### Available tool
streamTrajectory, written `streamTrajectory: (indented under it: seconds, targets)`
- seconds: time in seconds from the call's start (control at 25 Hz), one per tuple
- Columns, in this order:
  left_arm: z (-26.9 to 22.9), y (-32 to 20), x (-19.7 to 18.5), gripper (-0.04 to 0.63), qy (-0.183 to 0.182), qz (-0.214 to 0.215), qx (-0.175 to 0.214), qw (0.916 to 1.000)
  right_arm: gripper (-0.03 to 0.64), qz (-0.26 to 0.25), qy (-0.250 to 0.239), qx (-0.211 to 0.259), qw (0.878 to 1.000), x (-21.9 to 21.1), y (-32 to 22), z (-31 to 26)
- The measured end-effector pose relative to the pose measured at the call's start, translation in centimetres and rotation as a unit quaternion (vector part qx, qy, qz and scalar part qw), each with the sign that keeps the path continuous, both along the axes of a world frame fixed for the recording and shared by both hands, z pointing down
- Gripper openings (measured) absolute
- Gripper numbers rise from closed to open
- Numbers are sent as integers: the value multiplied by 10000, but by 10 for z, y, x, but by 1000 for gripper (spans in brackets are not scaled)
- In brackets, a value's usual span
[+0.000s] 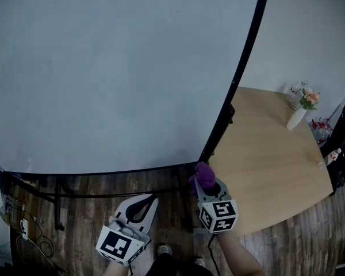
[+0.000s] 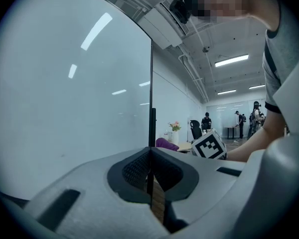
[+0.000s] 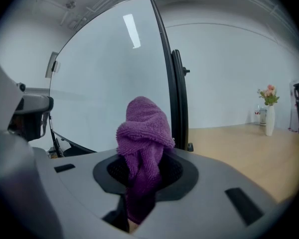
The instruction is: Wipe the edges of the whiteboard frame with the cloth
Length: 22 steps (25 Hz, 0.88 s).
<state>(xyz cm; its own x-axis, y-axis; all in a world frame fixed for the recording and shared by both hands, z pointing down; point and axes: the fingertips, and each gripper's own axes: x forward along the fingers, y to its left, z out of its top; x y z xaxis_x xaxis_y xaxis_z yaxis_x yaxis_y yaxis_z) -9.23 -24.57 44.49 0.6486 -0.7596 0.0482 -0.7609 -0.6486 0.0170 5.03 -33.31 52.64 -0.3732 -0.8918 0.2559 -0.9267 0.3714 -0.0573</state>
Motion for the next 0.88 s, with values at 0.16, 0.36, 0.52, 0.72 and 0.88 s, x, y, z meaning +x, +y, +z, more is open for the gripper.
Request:
streamTrajectory:
  seconds: [0.16,0.36,0.52,0.72,0.88]
  targets:
    - [-11,11,-1,17,13,-227,85,9997,100,-303,56,175,9994,-5,25,-23]
    - [-22,34,-2,17,40,-565,158,9983,100,-681,-46,354,9970,-8,61,-51]
    - [-30,55,-2,17,92,-878,196,9959,100,-959,-138,481,9941,-4,88,-71]
    - [-40,83,-1,17,43,-1248,269,9918,100,-1277,-239,673,9892,2,118,-93]
    - [-45,109,0,17,-66,-1539,309,9876,100,-1543,-210,836,9843,5,140,-106]
